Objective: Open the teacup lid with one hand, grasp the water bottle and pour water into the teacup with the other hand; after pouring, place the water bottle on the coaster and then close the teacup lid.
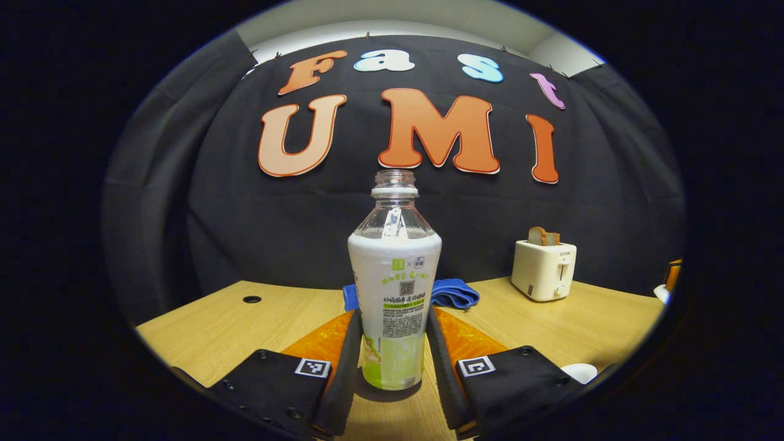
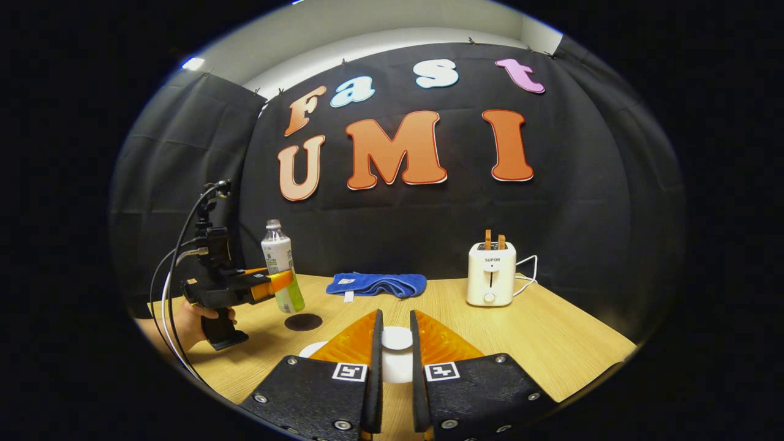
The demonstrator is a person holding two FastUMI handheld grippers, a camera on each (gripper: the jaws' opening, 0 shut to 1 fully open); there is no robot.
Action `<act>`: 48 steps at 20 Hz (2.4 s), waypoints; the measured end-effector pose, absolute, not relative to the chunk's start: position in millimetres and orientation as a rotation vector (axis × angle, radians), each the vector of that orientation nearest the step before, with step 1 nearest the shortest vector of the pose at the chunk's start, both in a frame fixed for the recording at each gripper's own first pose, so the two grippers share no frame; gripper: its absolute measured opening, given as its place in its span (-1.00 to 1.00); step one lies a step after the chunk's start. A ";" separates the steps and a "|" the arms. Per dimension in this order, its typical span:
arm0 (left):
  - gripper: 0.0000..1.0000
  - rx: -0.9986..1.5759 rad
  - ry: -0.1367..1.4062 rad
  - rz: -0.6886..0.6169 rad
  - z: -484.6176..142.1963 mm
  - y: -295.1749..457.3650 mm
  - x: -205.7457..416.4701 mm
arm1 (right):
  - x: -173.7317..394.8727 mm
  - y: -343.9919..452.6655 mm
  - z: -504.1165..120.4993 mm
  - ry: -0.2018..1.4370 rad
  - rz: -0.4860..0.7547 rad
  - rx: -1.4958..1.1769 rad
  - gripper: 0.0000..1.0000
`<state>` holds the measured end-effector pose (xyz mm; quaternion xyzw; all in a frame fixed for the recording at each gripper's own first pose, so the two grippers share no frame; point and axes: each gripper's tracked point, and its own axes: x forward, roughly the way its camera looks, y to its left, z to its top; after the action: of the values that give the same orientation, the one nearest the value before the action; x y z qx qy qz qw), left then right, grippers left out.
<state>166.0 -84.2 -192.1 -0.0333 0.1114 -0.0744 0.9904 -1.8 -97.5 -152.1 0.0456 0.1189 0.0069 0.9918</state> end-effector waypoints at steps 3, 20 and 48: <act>0.22 -0.091 0.260 -0.136 -207.7 -82.9 171.8 | -2.0 -100.1 -156.5 0.247 0.008 0.090 -0.60; 0.22 -0.111 0.377 -0.111 -250.7 -74.0 194.2 | 2.2 -86.5 -163.1 0.273 0.033 0.062 -0.60; 0.97 0.001 0.224 -0.155 -197.9 -56.2 117.4 | 18.1 -20.7 -189.4 0.323 0.132 0.098 -0.60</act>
<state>117.4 -56.2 -197.9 0.0004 0.1117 -0.0775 0.9907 18.1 -20.7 -189.4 0.0488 0.1608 0.0656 0.9836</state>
